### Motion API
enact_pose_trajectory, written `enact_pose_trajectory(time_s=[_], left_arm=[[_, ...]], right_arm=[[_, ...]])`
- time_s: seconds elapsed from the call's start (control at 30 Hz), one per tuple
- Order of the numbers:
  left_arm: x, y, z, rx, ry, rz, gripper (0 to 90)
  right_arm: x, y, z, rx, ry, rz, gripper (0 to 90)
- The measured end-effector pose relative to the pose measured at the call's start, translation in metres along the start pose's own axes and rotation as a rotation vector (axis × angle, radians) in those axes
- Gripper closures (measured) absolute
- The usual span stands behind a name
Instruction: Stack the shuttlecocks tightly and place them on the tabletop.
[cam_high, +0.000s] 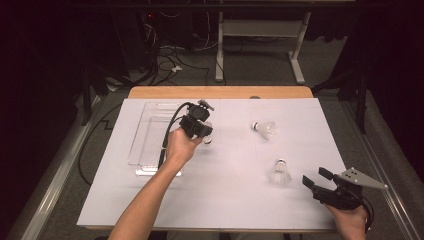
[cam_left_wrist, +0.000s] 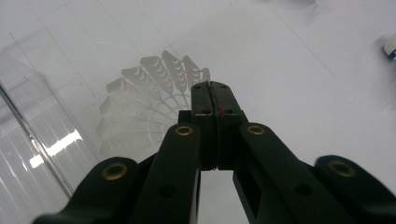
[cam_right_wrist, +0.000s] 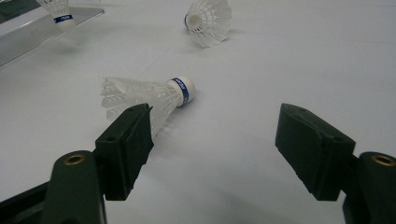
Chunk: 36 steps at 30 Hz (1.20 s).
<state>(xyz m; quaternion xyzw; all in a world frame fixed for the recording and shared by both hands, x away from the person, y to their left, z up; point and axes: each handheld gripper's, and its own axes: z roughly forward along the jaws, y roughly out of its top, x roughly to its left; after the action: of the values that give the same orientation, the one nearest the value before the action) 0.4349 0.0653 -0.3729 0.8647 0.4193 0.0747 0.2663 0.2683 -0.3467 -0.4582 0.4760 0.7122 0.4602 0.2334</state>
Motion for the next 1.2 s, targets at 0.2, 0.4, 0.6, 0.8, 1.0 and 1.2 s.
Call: enact_pose_trajectory(time_s=[0.2, 0.4, 0.6, 0.8, 1.0, 1.2], left_arm=[[0.000, 0.005, 0.008, 0.001, 0.009, 0.008, 89.3], [0.005, 0.005, 0.014, 0.019, 0.031, 0.000, 89.3], [0.010, 0.005, 0.018, 0.032, 0.050, -0.011, 89.3], [0.011, 0.006, 0.023, 0.045, 0.074, -0.002, 89.2], [0.017, 0.008, 0.029, 0.043, 0.071, -0.021, 89.2], [0.021, 0.008, 0.028, 0.043, 0.074, -0.033, 89.2]], right_arm=[[0.001, 0.000, -0.001, 0.000, -0.006, -0.003, 27.8], [0.000, 0.000, 0.000, 0.003, -0.004, -0.005, 27.7], [0.001, 0.000, 0.000, 0.002, -0.005, -0.007, 27.8], [0.001, 0.000, 0.000, 0.007, -0.003, -0.010, 27.7], [0.001, 0.000, 0.000, 0.003, -0.006, -0.005, 27.7], [0.001, 0.000, 0.000, 0.005, -0.003, -0.009, 27.7]])
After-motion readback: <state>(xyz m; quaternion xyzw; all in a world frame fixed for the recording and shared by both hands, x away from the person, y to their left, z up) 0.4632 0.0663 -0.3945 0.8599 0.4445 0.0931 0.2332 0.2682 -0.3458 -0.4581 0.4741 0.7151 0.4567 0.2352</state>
